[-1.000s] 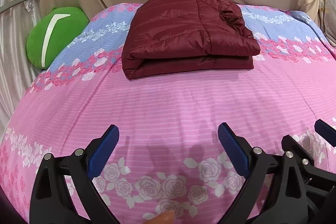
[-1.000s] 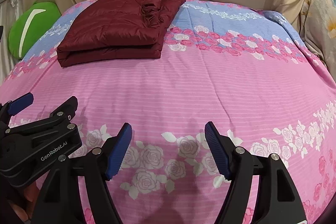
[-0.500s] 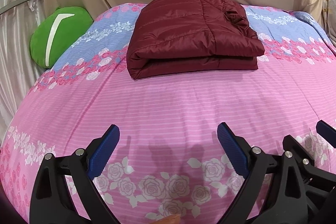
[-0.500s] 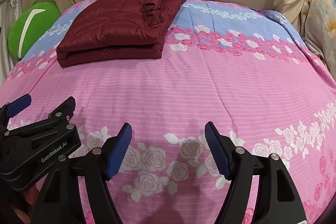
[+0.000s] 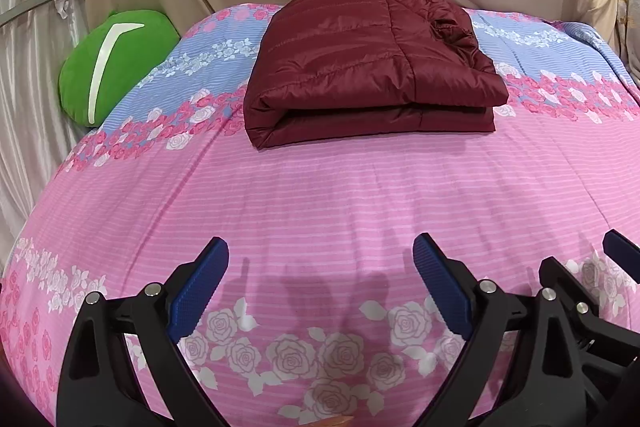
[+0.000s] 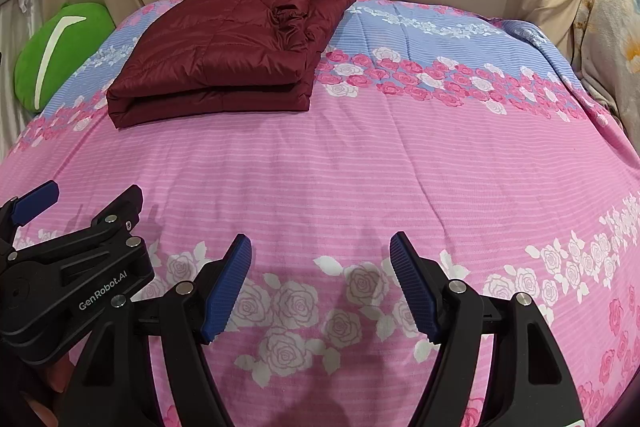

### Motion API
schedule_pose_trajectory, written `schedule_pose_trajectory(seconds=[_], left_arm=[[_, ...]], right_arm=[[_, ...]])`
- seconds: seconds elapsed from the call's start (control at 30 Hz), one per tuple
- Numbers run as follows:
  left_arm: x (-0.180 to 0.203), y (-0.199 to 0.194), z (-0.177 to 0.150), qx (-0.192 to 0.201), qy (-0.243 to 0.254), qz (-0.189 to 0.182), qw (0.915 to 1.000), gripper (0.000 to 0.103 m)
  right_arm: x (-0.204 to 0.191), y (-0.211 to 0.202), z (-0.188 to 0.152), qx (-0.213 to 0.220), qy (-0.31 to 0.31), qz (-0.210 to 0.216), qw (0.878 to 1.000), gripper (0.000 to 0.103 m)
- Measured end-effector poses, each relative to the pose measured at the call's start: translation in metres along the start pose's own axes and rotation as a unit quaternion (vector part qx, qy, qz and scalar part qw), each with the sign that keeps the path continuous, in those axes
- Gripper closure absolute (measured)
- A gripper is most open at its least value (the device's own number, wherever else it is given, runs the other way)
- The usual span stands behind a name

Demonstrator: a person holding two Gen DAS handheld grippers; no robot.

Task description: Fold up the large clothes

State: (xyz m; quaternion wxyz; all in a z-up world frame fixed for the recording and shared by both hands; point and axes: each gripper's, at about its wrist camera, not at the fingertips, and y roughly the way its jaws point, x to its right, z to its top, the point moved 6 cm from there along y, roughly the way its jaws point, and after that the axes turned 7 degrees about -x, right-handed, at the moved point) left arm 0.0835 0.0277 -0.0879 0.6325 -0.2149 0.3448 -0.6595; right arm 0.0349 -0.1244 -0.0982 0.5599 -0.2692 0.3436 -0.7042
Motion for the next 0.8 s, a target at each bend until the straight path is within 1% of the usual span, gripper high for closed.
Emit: schedule_pose_trajectory(seconds=[0.23,0.8], left_arm=[[-0.0005,-0.0005,-0.0008,0.002,-0.001,0.005,1.0000,0.014],[0.0011,-0.0020,-0.0025,0.003,-0.002,0.012,0.9999,0.015]], right_arm=[[-0.0026,0.0009,0.0005,0.000,-0.001,-0.001,1.000,0.033],[-0.0036,-0.0011,0.0011,0.005,-0.001,-0.004,1.000,0.033]])
